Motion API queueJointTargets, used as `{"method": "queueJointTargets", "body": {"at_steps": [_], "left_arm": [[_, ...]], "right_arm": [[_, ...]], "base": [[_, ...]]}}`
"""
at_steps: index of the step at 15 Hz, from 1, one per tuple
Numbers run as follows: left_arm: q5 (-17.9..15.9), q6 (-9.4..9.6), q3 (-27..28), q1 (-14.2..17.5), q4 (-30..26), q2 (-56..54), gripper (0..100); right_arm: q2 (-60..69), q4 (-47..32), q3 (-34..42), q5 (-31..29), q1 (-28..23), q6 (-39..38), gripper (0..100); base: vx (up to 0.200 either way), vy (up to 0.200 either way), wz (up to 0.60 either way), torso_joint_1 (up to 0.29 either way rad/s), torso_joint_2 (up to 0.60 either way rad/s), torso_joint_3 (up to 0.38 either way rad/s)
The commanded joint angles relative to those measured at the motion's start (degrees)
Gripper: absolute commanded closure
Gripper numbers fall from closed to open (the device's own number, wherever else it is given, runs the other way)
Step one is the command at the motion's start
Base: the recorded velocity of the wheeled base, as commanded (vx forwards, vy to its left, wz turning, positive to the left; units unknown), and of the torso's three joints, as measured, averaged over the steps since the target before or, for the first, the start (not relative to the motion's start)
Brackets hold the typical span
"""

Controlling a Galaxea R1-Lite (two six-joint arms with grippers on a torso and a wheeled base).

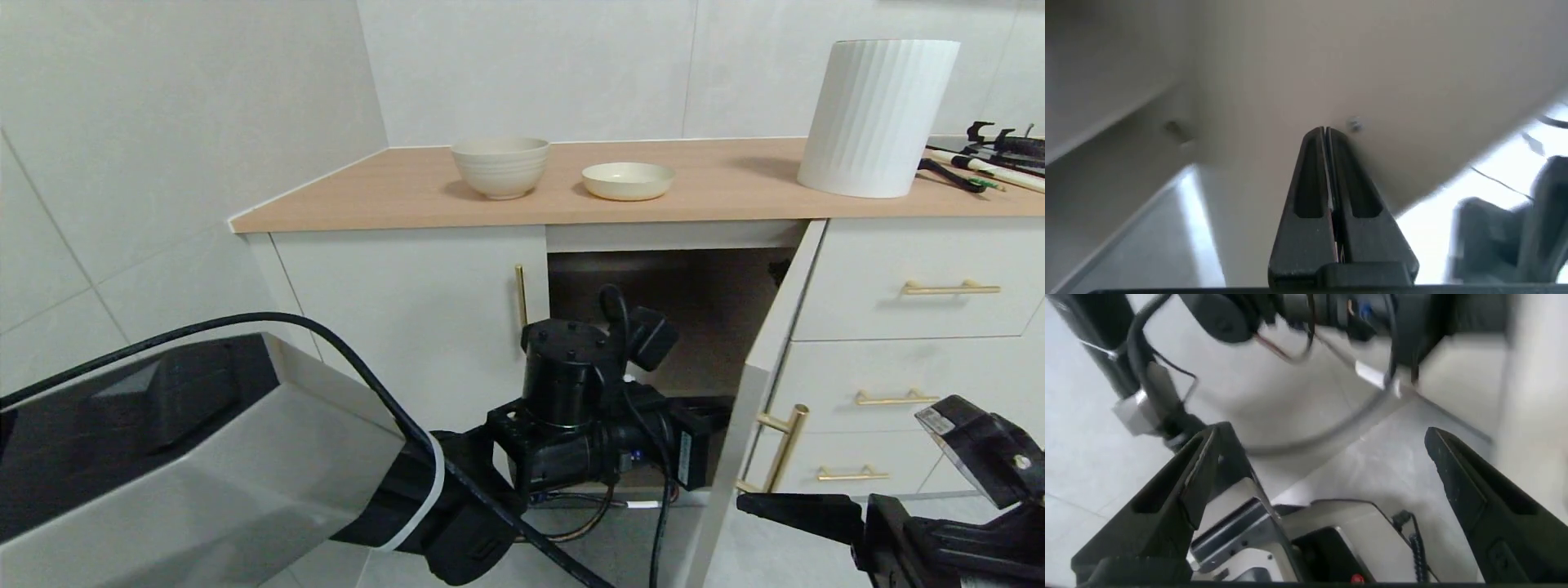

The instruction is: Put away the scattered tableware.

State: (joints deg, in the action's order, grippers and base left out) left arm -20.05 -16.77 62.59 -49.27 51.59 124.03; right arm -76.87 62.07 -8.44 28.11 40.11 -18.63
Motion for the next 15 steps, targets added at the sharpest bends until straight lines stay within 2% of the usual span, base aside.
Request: {"method": "queueJointTargets", "body": {"at_steps": [1, 3, 4, 5, 7, 10, 12, 13, 14, 15], "left_arm": [[0.1, -0.01, 2.9, -6.4, -2.6, -1.2, 100], [0.2, -0.10, 1.6, -8.1, -2.5, -3.6, 100], [0.5, -0.36, -0.6, -7.7, -2.1, -5.7, 100], [0.4, -1.07, -0.5, -5.6, -2.5, -6.0, 100], [1.1, -1.86, -1.7, -3.9, -2.3, -6.1, 100], [2.6, -1.77, -7.6, 0.9, -0.6, -10.4, 100], [3.4, -1.42, -15.5, 8.3, -0.3, -17.1, 100], [3.4, -1.42, -15.5, 8.3, -0.3, -17.1, 100], [3.7, -1.24, -22.2, 16.8, -0.5, -24.4, 100], [3.7, -0.72, -24.6, 20.4, -0.8, -27.3, 100]], "right_arm": [[11.3, -6.1, -1.7, 0.0, 7.4, -0.1, 0], [15.9, -13.4, -4.0, 0.1, 9.2, -0.1, 0], [17.0, -17.4, -5.2, 0.1, 9.2, -0.1, 0], [17.1, -17.7, -5.3, 0.1, 9.2, -0.1, 0], [17.5, -17.8, -5.5, 0.2, 9.2, 0.0, 0], [15.3, -18.1, -6.6, -0.3, 8.8, -0.1, 0], [10.3, -18.1, -9.4, -0.9, 4.2, 0.0, 0], [10.3, -18.1, -9.4, -0.9, 4.2, 0.0, 0], [2.3, -18.2, -15.5, -1.2, -1.5, 1.0, 0], [-2.0, -18.4, -18.5, -2.4, -3.8, 3.3, 0]], "base": [[0.000, 0.000, 0.00, 0.000, 0.00, 0.000], [0.000, 0.000, 0.00, 0.000, 0.00, 0.000], [0.000, 0.000, 0.00, 0.000, 0.00, 0.000], [0.000, 0.000, 0.00, 0.000, 0.00, 0.000], [0.000, 0.000, 0.00, 0.000, 0.00, 0.000], [0.000, 0.000, 0.00, 0.000, 0.00, 0.000], [0.000, 0.000, 0.00, 0.000, 0.00, 0.000], [0.000, 0.000, 0.00, 0.000, 0.00, 0.000], [0.000, 0.000, 0.00, 0.000, 0.00, 0.000], [0.000, 0.000, 0.00, 0.000, 0.00, 0.000]]}}
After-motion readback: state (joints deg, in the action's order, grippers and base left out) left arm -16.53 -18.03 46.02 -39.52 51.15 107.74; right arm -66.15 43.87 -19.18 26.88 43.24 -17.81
